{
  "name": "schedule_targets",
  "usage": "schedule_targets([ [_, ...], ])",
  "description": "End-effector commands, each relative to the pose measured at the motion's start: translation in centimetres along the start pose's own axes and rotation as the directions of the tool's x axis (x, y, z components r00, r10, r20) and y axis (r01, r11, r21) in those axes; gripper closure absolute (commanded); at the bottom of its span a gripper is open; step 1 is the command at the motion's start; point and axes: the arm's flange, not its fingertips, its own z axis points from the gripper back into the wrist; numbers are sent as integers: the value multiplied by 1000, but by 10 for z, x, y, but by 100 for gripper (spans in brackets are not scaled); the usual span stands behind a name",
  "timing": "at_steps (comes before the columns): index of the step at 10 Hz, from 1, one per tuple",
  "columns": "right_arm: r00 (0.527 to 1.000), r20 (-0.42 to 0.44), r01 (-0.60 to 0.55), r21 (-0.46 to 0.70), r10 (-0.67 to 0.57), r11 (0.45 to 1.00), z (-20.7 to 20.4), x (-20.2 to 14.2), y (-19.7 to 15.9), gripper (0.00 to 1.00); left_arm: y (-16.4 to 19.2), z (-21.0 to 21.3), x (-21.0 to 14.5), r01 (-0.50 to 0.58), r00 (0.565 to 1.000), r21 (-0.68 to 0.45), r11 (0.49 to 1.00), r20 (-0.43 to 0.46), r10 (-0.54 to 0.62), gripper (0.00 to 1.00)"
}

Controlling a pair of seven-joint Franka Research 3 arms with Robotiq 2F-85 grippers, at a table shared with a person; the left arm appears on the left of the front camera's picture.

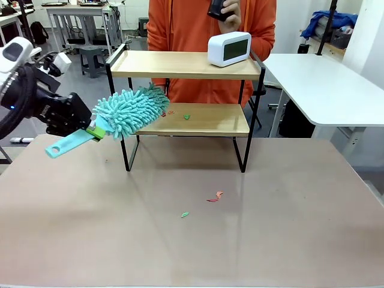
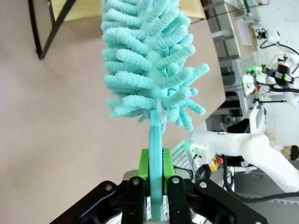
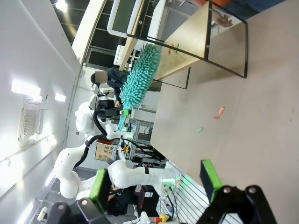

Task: Clean the shelf.
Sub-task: Clean the remaining tier of the Shelf with the Duster once objects are removed.

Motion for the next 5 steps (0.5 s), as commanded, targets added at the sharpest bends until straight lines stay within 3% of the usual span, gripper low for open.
schedule_targets([
  [1,1000,15,-28,18,27,999,-1,3,1,0,-9,-16,5,-57,995,50,997,87,53,87],
  [3,1000,15,-28,18,27,999,-1,3,1,0,-15,-29,18,-113,972,115,987,220,85,87],
  [5,1000,15,-28,18,27,999,-1,3,1,0,-20,-47,29,-113,972,171,979,221,73,87],
])
